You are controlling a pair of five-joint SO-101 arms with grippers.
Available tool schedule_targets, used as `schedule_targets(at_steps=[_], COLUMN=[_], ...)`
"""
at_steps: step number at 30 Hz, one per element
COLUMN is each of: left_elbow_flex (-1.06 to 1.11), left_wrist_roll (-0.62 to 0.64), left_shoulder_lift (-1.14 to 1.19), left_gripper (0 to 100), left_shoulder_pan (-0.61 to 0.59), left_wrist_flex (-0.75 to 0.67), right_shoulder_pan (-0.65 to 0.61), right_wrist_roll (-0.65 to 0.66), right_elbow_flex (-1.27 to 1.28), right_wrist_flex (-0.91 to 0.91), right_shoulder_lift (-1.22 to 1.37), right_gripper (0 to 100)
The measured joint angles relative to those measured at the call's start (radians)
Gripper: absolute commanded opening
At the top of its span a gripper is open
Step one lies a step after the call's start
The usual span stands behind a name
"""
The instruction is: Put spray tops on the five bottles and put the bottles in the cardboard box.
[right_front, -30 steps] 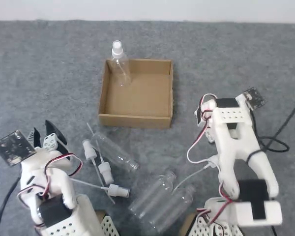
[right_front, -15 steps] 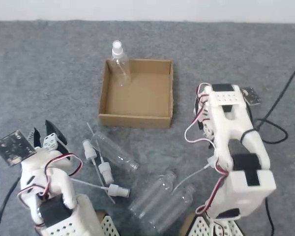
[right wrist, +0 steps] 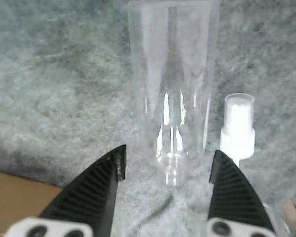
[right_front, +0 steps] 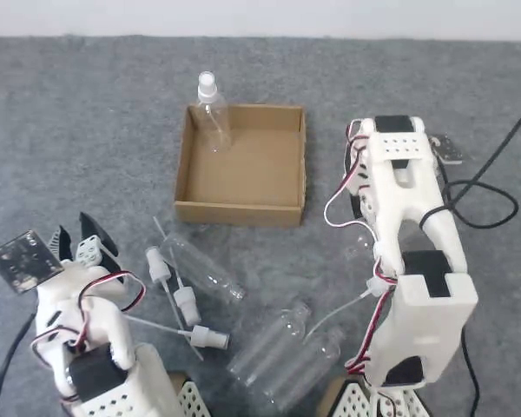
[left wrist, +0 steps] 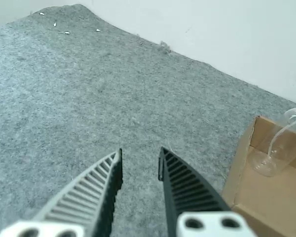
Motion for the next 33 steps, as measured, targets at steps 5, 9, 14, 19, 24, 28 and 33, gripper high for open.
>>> schedule_targets(at_steps=[5,9,14,19,24,28,33], left_elbow_flex=[0.0,0.0,0.0,0.0,0.0,0.0,0.0], left_wrist_roll=[0.0,0.0,0.0,0.0,0.0,0.0,0.0], left_shoulder_lift=[0.0,0.0,0.0,0.0,0.0,0.0,0.0], left_gripper=[12,12,12,12,12,12,12], left_shoulder_pan=[0.0,0.0,0.0,0.0,0.0,0.0,0.0], left_wrist_flex=[0.0,0.0,0.0,0.0,0.0,0.0,0.0], right_shoulder_pan=[-0.008,-0.049,-0.064,-0.058,-0.063,-0.061,-0.06], right_wrist_roll=[0.0,0.0,0.057,0.238,0.393,0.407,0.416], right_elbow_flex=[-0.074,-0.084,-0.084,-0.084,-0.084,-0.084,-0.084], right_wrist_flex=[0.086,0.12,0.127,0.147,0.147,0.147,0.149], right_shoulder_lift=[0.0,0.0,0.0,0.0,0.0,0.0,0.0], right_gripper=[21.4,21.4,21.4,21.4,21.3,21.3,16.5])
